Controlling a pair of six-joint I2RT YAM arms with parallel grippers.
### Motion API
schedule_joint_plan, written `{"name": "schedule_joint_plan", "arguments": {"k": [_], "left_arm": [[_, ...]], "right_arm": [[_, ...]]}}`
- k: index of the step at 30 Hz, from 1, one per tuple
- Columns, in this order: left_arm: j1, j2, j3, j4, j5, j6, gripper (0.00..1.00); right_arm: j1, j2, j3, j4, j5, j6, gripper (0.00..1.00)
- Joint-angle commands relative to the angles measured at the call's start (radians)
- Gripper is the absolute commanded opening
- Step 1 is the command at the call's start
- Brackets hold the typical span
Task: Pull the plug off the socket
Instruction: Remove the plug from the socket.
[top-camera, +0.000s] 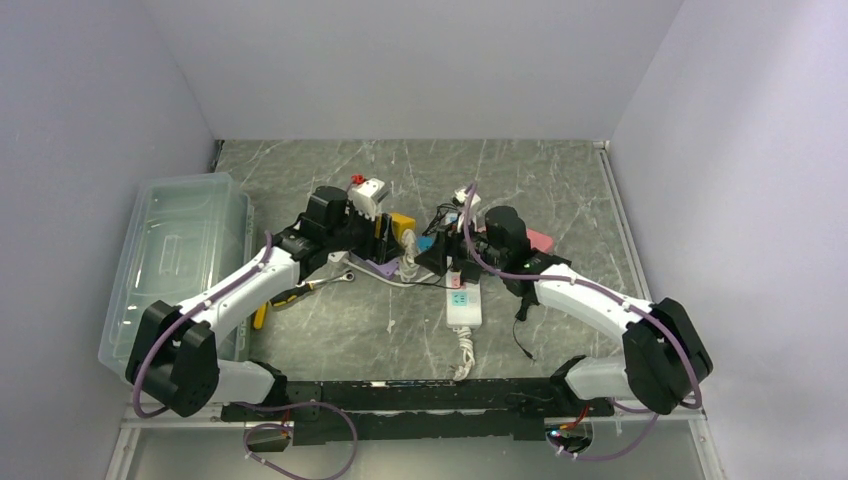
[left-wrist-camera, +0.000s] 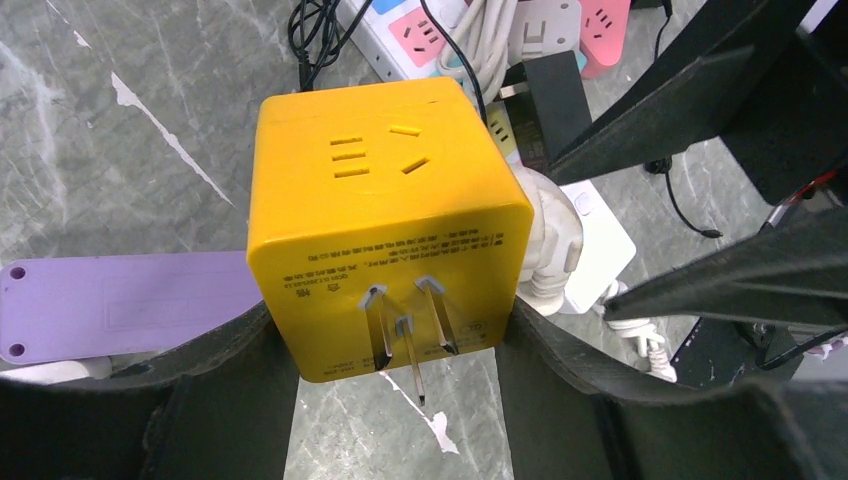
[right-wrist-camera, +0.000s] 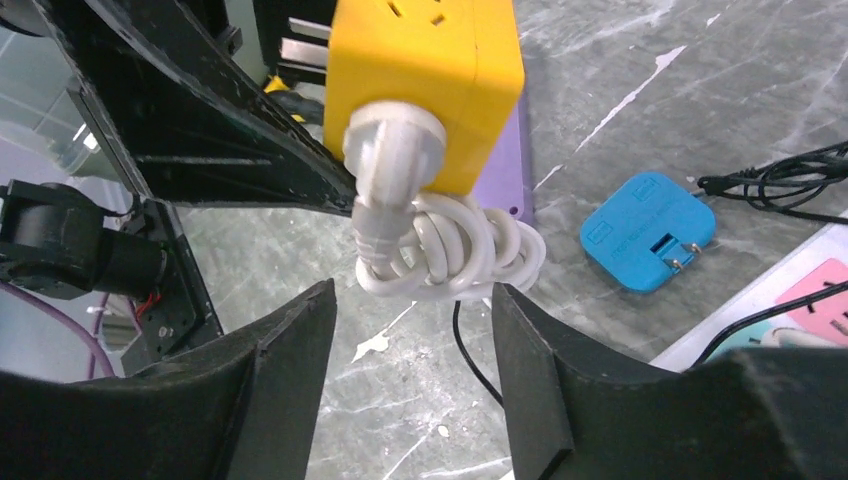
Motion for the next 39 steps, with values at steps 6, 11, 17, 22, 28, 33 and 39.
{"name": "schedule_joint_plan", "arguments": {"k": [6, 11, 17, 22, 28, 33, 39], "left_arm": [[0.006, -0.024, 0.001, 0.130, 0.118, -0.062, 0.00], [0.006, -0.010, 0.003, 0.131, 0.135, -0.064, 0.00], [0.006, -0.006, -0.003, 0.167, 0.157, -0.072, 0.00], [0.006, -0.007, -0.011, 0.196, 0.173, -0.081, 0.00], [0.006, -0.003, -0.012, 0.211, 0.192, -0.082, 0.00], [0.006, -0.014, -0.018, 0.217, 0.205, -0.075, 0.00], [0.006, -0.018, -0.017, 0.211, 0.204, -0.070, 0.00]], "right_arm": [[-0.001, -0.064, -0.100, 0.311, 0.002, 0.089, 0.54], [0.001, -0.033, -0.125, 0.446, -0.042, 0.198, 0.47], [0.006, 0.025, -0.104, 0.459, -0.037, 0.237, 0.42], [0.012, 0.021, -0.117, 0.466, 0.032, 0.251, 0.36], [0.011, 0.053, -0.082, 0.395, 0.063, 0.253, 0.27], [0.011, 0.079, -0.058, 0.333, 0.097, 0.238, 0.31], [0.009, 0.090, -0.043, 0.279, 0.150, 0.241, 0.23]]}}
